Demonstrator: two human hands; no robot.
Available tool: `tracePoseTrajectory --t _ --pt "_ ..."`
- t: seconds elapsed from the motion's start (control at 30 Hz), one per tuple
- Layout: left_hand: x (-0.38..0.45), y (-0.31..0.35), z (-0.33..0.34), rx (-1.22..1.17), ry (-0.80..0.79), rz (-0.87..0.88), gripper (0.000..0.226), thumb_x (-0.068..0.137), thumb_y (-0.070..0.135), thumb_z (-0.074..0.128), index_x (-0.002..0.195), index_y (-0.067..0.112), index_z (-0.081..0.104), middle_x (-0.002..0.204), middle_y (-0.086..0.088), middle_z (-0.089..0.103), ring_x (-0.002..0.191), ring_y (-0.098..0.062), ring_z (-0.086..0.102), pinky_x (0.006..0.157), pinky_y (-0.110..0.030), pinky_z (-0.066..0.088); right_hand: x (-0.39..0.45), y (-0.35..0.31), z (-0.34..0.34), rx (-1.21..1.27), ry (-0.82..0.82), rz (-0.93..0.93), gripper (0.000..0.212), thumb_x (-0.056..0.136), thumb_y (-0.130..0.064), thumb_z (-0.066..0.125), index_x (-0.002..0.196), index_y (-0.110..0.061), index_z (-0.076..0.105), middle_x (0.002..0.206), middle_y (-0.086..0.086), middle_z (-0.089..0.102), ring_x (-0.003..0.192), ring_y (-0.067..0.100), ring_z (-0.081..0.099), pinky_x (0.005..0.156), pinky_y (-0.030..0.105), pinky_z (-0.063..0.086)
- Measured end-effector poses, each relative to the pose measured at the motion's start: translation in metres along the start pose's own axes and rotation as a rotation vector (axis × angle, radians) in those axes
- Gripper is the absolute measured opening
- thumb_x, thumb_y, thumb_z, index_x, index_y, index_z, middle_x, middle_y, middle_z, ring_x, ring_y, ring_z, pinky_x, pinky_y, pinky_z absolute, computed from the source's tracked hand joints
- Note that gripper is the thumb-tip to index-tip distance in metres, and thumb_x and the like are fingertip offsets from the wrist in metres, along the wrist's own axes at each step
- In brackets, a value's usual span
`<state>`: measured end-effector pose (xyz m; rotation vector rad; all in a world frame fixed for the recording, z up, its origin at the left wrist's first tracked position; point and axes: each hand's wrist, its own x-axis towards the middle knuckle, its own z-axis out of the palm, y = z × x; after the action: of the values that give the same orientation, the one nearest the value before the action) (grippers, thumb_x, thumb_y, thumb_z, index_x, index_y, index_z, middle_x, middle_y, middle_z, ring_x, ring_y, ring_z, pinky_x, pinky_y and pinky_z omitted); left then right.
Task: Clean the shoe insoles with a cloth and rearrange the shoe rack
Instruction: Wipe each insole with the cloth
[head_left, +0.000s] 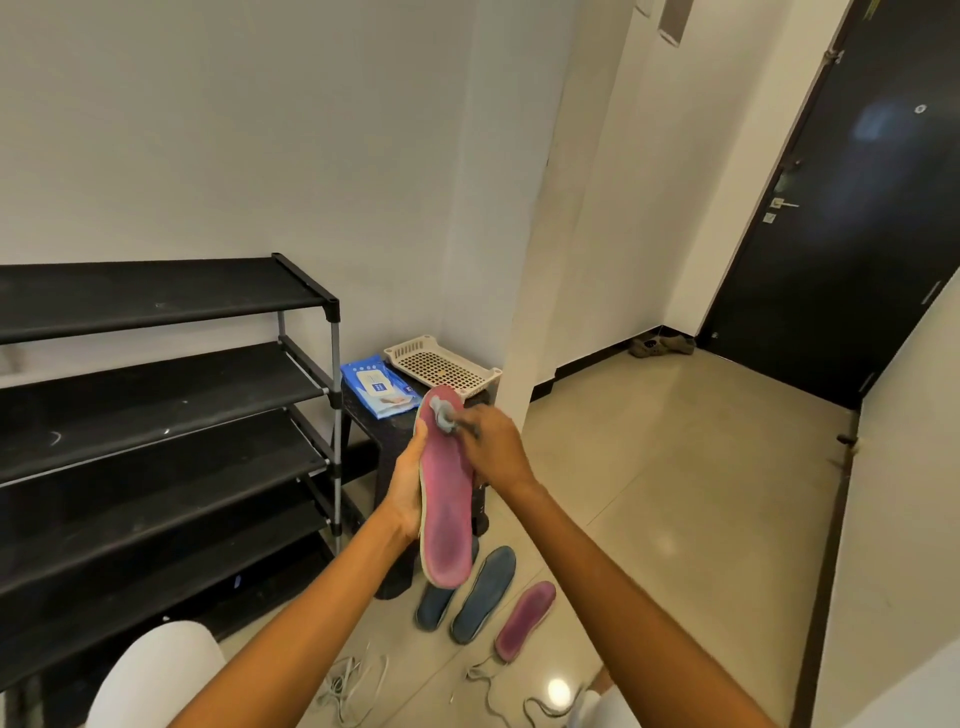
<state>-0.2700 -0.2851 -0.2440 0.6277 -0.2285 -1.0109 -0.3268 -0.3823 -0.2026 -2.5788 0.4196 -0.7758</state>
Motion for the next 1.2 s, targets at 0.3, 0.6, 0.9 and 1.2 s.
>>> tracePoseTrajectory --t 0.3,0.6,0.9,1.2 --pt "-0.003 0.003 -0.020 -0.029 0.064 -0.075 0.061 0.094 0.057 0.033 0.092 0.007 0.068 0.073 -0.012 0.069 0.065 -0.020 0.069 0.057 -0.030 0.057 -0.032 -0.008 0.005 -0.009 -0.034 -0.240 0.018 0.083 -0.015 0.062 0.097 -0.015 0.074 0.090 0.004 0.073 0.081 0.020 0.063 0.072 0.031 0.050" --pt "-0.012 0.016 -0.008 0.164 0.079 -0.007 0.035 0.090 0.047 0.054 0.097 0.013 0.060 0.087 -0.008 0.064 0.081 -0.019 0.063 0.075 -0.033 0.051 -0.005 -0.027 0.005 -0.178 -0.122 -0.064 0.026 0.094 -0.008 0.046 0.110 -0.011 0.067 0.103 0.014 0.065 0.096 0.028 0.059 0.075 0.030 0.044" --pt "-0.007 0.007 -0.023 0.098 0.091 -0.080 0.044 0.087 0.039 0.053 0.118 0.007 0.052 0.116 -0.012 0.056 0.104 -0.021 0.054 0.095 -0.034 0.044 -0.004 -0.018 0.021 0.097 0.104 0.158 0.026 0.094 -0.016 0.051 0.115 -0.010 0.065 0.104 0.010 0.060 0.098 0.020 0.053 0.072 0.022 0.039" --pt "0.008 0.024 -0.050 0.094 0.134 -0.065 0.075 0.088 0.068 0.033 0.109 0.002 0.061 0.102 -0.019 0.068 0.090 -0.030 0.068 0.080 -0.038 0.056 -0.046 -0.038 0.060 0.145 -0.123 -0.071 0.028 0.092 -0.010 0.048 0.111 -0.007 0.068 0.091 0.002 0.049 0.086 0.012 0.046 0.074 0.020 0.037"
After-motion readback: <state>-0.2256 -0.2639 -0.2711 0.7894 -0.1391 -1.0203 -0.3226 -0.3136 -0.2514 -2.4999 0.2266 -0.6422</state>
